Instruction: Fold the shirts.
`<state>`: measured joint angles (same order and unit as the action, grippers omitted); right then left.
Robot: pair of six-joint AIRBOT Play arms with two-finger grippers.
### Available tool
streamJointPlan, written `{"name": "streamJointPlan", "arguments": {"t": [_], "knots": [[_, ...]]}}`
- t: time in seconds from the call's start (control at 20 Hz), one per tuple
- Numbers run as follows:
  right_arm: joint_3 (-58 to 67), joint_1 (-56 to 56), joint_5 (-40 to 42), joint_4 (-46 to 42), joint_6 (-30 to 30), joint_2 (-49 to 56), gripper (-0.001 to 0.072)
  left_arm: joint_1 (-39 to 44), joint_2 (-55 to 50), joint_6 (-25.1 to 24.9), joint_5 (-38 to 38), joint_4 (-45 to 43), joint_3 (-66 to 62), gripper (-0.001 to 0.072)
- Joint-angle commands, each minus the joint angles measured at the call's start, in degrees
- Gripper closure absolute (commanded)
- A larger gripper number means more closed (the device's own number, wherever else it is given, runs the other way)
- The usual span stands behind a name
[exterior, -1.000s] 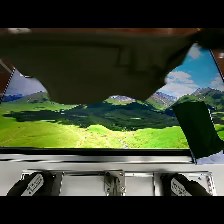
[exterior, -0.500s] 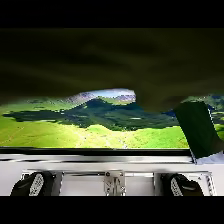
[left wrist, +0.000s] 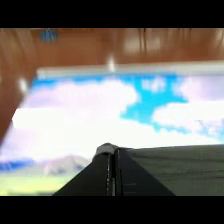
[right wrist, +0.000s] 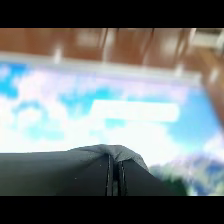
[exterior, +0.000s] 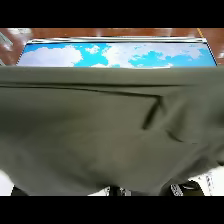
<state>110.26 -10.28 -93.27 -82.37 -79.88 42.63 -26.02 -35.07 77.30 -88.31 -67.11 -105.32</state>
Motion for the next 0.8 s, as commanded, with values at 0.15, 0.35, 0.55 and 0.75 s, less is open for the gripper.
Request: {"name": "streamJointPlan", "arguments": {"t": [0.15, 0.35, 0.55, 0.75], "knots": [[-34.9, 0.2, 9.2, 7.6, -4.9, 9.5, 0.0651, 0.6, -3.0, -3.2, 5.7, -0.2, 38.6, 0.0674], [-41.1, 5.8, 34.7, 10.6, -5.2, 26.1, 0.0651, 6.8, -16.4, -2.9, 22.1, -0.2, 47.1, 0.0675], [-37.6, 11.0, 57.2, 10.4, -5.2, 41.6, 0.0651, 13.5, -36.3, -1.4, 35.7, -0.2, 41.2, 0.0673], [-34.8, 11.7, 71.9, 10.5, -6.1, 51.6, 0.0651, 16.7, -52.8, -0.5, 43.9, -0.2, 30.9, 0.0673]]}}
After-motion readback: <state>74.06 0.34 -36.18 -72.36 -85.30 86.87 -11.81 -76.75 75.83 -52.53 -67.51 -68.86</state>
